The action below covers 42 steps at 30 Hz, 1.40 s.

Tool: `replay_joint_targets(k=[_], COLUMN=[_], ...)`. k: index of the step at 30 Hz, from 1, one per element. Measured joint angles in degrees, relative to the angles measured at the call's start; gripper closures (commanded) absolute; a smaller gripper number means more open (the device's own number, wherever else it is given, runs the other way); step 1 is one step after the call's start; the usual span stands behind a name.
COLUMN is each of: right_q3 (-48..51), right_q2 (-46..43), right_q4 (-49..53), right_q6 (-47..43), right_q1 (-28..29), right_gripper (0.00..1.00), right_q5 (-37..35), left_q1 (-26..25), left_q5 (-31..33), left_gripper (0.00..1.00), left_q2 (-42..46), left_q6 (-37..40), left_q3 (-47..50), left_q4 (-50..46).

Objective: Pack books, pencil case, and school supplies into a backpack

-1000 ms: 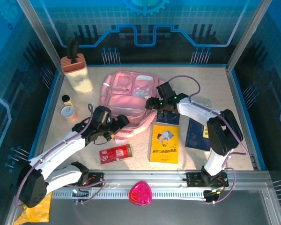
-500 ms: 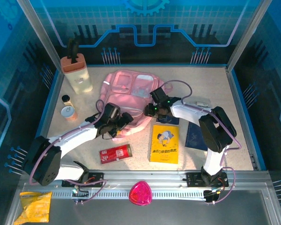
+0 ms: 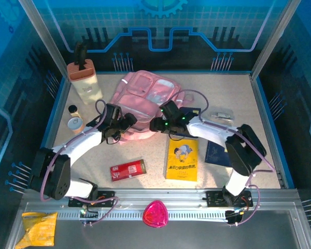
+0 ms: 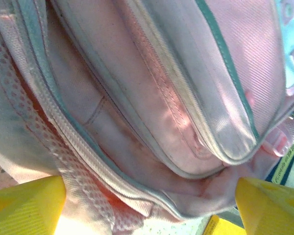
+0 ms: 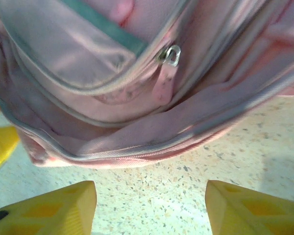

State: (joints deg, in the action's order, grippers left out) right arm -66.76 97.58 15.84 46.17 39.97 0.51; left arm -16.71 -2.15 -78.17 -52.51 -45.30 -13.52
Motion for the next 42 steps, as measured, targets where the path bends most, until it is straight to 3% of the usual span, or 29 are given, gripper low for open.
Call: replay_joint_targets(k=[7,12,17,29,39,42], right_q3=[1.2,0.6,-4.4,-16.1,-17.7,-15.3], right_q2=[-6.9,-3.2,5.1,19.3,21.6,19.2], right_q4=[1.3,1.8,2.5,2.1,-0.5,-2.2], right_q6=[-2.4,-3.2,-3.8,-3.0,-2.6,-3.1], right_q1=[-10.0,-16.8,-18.3,-19.8,-21.0,-21.0], right_gripper=[0.14,0.13,0.17,0.44,0.99,1.00], right_q5=[0.6,2.2,4.5,7.1,10.6,11.7], left_q1=[-0.4,-5.5,-12.7,-19.9,-19.1,-16.7], left_q5=[0.9,1.5,1.7,2.0,2.2,2.8], left_gripper=[0.10,0.10,0.12,0.16,0.29,0.34], left_q2=[12.4,15.9,14.8,-1.1,-9.4,-10.7], left_q6=[0.0,-3.2,-7.8,-10.8,-7.9,-5.8], left_q3=[1.7,3.8,4.7,2.5,0.3,0.1], left_q4=[-5.9,-8.5,-7.5,3.3,9.6,9.9])
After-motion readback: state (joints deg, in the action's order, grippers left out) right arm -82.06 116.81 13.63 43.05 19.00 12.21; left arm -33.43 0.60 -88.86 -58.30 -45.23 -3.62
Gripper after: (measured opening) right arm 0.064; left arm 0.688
